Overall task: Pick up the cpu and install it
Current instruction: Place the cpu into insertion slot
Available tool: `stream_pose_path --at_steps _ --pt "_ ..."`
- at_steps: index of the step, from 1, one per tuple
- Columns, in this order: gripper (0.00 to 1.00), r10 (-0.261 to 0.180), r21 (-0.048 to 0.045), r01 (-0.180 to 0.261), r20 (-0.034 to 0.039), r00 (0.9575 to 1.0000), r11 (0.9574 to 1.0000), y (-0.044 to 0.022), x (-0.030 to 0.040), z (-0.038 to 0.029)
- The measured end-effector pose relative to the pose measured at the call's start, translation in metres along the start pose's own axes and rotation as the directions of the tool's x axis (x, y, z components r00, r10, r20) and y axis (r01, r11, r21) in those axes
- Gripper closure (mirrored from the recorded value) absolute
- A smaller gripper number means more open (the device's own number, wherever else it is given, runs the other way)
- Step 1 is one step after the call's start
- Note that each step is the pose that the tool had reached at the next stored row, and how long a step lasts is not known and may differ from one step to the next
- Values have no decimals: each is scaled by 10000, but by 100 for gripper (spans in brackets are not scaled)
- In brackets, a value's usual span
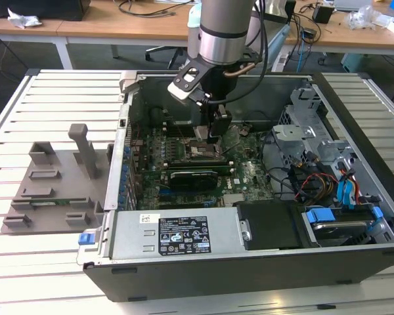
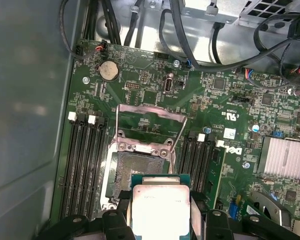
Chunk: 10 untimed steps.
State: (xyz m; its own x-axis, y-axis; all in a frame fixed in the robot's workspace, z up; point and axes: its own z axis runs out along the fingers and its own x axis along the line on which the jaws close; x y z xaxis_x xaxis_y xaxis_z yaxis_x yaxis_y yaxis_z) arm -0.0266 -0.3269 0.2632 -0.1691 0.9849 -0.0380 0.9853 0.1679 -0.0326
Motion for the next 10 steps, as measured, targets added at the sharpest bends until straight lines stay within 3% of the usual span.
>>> stream_pose_path --at_steps 10 --pt "45 1 8 -1 45 10000 10000 0 1 13"
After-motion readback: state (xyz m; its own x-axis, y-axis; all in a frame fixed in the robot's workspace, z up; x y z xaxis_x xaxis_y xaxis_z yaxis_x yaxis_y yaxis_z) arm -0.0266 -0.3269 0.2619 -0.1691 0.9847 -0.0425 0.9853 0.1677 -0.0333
